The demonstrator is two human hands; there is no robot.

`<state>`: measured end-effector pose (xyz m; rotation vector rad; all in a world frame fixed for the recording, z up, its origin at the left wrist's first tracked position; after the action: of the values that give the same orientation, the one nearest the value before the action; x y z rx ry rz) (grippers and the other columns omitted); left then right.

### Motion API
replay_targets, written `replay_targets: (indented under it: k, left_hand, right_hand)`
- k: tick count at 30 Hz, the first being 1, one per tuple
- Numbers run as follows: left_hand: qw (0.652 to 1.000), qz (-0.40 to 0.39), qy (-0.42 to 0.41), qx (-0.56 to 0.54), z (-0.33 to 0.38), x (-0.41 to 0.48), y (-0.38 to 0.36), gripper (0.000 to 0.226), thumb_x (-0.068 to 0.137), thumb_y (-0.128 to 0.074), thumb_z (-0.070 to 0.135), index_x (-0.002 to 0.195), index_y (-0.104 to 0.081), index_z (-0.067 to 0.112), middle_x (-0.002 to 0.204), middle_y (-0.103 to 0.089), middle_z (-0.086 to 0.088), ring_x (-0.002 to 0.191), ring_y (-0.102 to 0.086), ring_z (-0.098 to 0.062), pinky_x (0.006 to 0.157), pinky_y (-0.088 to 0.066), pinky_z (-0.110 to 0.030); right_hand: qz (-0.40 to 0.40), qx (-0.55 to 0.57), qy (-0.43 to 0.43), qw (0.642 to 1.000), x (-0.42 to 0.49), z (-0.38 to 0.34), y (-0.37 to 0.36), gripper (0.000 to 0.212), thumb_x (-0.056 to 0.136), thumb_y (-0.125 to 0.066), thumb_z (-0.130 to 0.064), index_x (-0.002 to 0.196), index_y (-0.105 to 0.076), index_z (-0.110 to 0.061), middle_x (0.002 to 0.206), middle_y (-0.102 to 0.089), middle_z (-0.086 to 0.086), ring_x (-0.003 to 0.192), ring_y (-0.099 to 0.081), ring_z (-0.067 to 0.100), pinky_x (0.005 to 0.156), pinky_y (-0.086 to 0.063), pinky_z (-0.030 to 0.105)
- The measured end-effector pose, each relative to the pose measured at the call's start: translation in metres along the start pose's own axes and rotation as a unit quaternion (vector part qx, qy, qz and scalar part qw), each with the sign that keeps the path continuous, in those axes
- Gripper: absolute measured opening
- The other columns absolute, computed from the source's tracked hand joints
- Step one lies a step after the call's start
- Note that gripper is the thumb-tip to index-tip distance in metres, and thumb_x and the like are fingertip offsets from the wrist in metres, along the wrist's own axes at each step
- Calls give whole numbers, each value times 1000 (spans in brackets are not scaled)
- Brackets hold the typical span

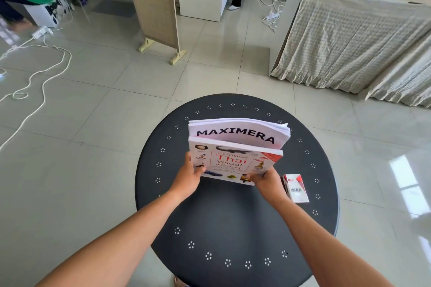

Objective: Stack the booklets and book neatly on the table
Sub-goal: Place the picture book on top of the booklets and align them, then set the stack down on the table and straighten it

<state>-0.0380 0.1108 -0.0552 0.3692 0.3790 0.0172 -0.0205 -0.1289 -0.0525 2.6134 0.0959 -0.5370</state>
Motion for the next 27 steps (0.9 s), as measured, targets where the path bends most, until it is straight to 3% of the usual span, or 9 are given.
replay_targets:
  k: [6,15,20,25,27]
  left_hand:
    - [994,43,-8,99,-9,1,3,32,97,-44,25,128,-38,20,134,-60,-2,118,-59,-25,94,-49,-38]
    - [991,77,-8,113,-22,-4,1,20,97,-45,28,115,-43,20,128,-62,0,112,-60,-25,86,-48,-35]
    - [988,63,1,143,-25,-2,2,23,97,-43,28,119,-43,20,128,-62,-1,111,-60,-26,84,-47,-35]
    - [985,73,44,149,-34,-2,12,22,95,-46,32,111,-49,16,117,-66,-3,89,-60,-23,74,-49,-36]
    - [983,76,71,148,-37,0,17,26,93,-50,34,110,-53,15,113,-66,-2,89,-61,-21,67,-48,-32]
  right_hand:
    - [27,-26,2,999,3,-2,3,28,90,-63,-2,115,-68,-14,105,-70,-4,95,-60,13,77,-45,20]
    - [20,-37,1,999,5,1,0,24,89,-65,-9,109,-67,-24,104,-70,-7,97,-63,17,82,-46,28]
    - [18,-65,-2,998,7,-7,1,24,90,-64,-10,112,-66,-18,95,-68,-9,91,-61,17,79,-44,28]
    - [-8,-79,-31,996,13,-8,-9,21,90,-65,-16,109,-56,-20,100,-66,-6,93,-63,17,78,-48,30]
    - [-22,-85,-52,995,16,-8,-15,18,91,-65,-18,107,-55,-19,99,-65,-5,93,-64,19,76,-49,32]
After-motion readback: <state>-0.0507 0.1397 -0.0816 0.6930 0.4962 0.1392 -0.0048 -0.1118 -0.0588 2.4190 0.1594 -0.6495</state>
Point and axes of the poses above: each hand's wrist, its own x-axis towards the middle knuckle, its own y-axis out of the back of the hand, z = x × y, the point moved 2 cm from there along x, towards the middle knuckle
